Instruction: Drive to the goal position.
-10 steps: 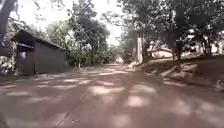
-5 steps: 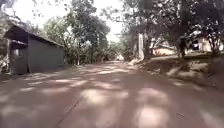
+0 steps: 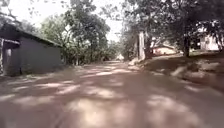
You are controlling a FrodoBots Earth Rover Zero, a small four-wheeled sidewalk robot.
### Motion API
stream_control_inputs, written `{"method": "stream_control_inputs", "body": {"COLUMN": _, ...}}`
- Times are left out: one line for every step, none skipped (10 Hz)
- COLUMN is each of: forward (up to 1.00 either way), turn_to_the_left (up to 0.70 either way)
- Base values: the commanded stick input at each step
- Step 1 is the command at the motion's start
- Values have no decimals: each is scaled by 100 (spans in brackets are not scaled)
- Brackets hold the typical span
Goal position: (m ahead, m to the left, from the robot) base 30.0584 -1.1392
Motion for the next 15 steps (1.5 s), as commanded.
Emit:
{"method": "stream_control_inputs", "body": {"forward": 100, "turn_to_the_left": 0}}
{"method": "stream_control_inputs", "body": {"forward": 100, "turn_to_the_left": 0}}
{"method": "stream_control_inputs", "body": {"forward": 100, "turn_to_the_left": 0}}
{"method": "stream_control_inputs", "body": {"forward": 100, "turn_to_the_left": 0}}
{"method": "stream_control_inputs", "body": {"forward": 100, "turn_to_the_left": 0}}
{"method": "stream_control_inputs", "body": {"forward": 100, "turn_to_the_left": 0}}
{"method": "stream_control_inputs", "body": {"forward": 100, "turn_to_the_left": 0}}
{"method": "stream_control_inputs", "body": {"forward": 100, "turn_to_the_left": 0}}
{"method": "stream_control_inputs", "body": {"forward": 100, "turn_to_the_left": 0}}
{"method": "stream_control_inputs", "body": {"forward": 100, "turn_to_the_left": 0}}
{"method": "stream_control_inputs", "body": {"forward": 100, "turn_to_the_left": 0}}
{"method": "stream_control_inputs", "body": {"forward": 100, "turn_to_the_left": 0}}
{"method": "stream_control_inputs", "body": {"forward": 100, "turn_to_the_left": 0}}
{"method": "stream_control_inputs", "body": {"forward": 100, "turn_to_the_left": 0}}
{"method": "stream_control_inputs", "body": {"forward": 100, "turn_to_the_left": 0}}
